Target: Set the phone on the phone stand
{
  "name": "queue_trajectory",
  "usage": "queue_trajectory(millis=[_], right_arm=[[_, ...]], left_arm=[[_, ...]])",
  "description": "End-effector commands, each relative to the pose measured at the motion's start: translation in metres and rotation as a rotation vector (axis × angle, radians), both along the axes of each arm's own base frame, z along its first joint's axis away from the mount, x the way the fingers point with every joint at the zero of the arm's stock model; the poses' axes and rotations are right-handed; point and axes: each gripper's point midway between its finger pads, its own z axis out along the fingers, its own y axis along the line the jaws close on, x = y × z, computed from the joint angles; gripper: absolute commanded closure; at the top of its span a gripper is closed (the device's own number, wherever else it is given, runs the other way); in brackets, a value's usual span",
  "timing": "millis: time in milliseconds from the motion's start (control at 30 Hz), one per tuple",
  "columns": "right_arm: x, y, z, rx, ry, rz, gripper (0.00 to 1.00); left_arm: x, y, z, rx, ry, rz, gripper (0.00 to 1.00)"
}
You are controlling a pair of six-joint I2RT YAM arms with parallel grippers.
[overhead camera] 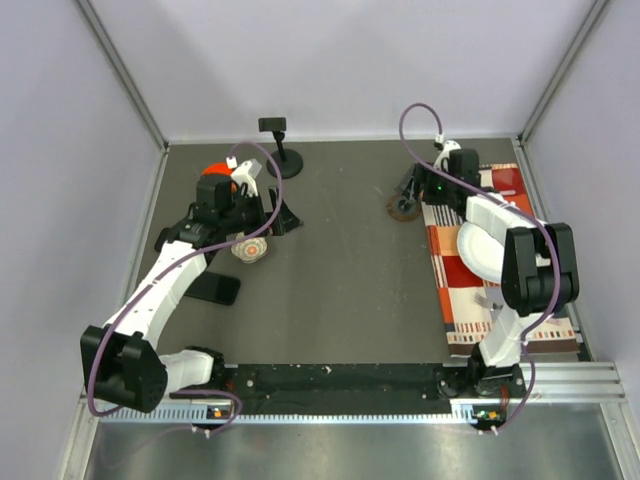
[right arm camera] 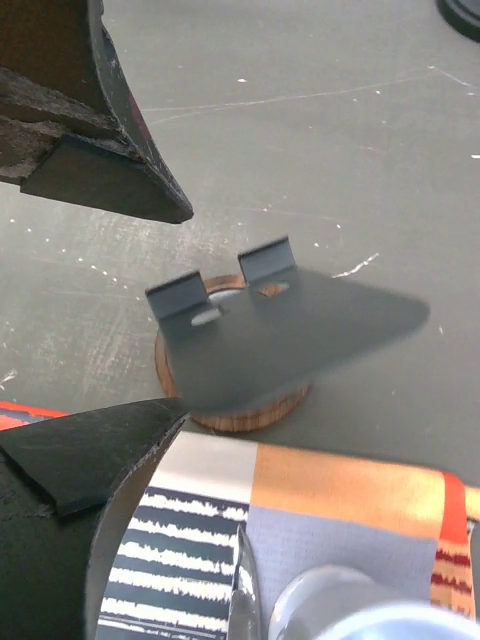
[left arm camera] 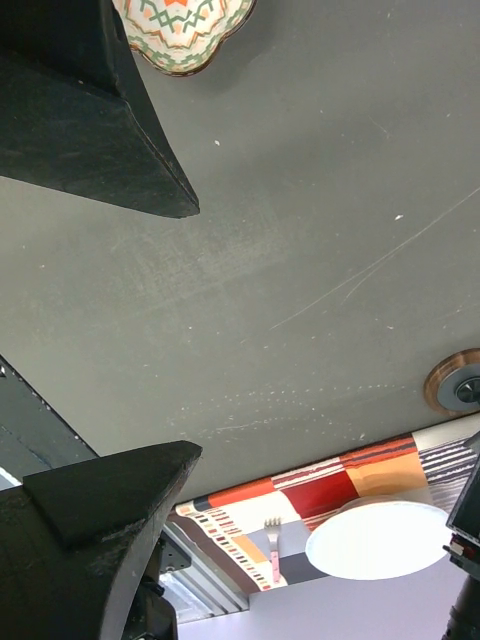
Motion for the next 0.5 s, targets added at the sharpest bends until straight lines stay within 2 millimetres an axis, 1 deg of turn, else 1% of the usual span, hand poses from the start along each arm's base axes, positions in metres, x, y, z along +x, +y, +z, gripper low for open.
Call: queue_trajectory(millis=[0, 67, 100, 133, 167, 200, 233, 267, 300, 367, 433, 467], right_arm=[[0.012, 0.004, 0.048, 0.11, -0.163, 0.022, 0.29], [0.013, 0.005, 0.043, 0.112, -0.148, 0.023, 0.28], [0.016, 0.005, 0.046, 0.108, -0.153, 0.022, 0.28], [0.017, 0.004, 0.041, 0.101, -0.144, 0.018, 0.28], [0.02, 0.002, 0.041, 0.091, -0.154, 0.007, 0.28], [0.024, 0.001, 0.046, 0.082, -0.171, 0.011, 0.28], [0.027, 0.0, 0.045, 0.074, -0.17, 0.014, 0.28], [0.031, 0.001, 0.048, 0.067, -0.173, 0.017, 0.32], [0.036, 0.001, 0.054, 0.061, -0.177, 0.019, 0.35], [0.037, 0.003, 0.058, 0.073, -0.186, 0.024, 0.42], [0.035, 0.006, 0.055, 0.129, -0.21, 0.002, 0.46], [0.034, 0.005, 0.056, 0.143, -0.214, -0.021, 0.54]], left_arm=[[0.005, -0.003, 0.009, 0.01, -0.064, -0.011, 0.02], [0.005, -0.003, 0.009, 0.017, -0.065, -0.011, 0.02], [0.004, -0.003, 0.01, 0.018, -0.067, -0.012, 0.02], [0.004, -0.002, 0.008, 0.022, -0.065, -0.011, 0.02], [0.003, -0.003, 0.008, 0.024, -0.067, -0.011, 0.02], [0.002, -0.003, 0.007, 0.027, -0.067, -0.013, 0.02], [0.002, -0.004, 0.008, 0.025, -0.068, -0.015, 0.02], [0.002, -0.003, 0.008, 0.028, -0.072, -0.016, 0.02], [0.002, -0.004, 0.009, 0.025, -0.069, -0.017, 0.02], [0.003, -0.004, 0.009, 0.027, -0.072, -0.018, 0.02], [0.004, -0.004, 0.009, 0.029, -0.072, -0.016, 0.02], [0.005, -0.004, 0.009, 0.029, -0.07, -0.016, 0.02]])
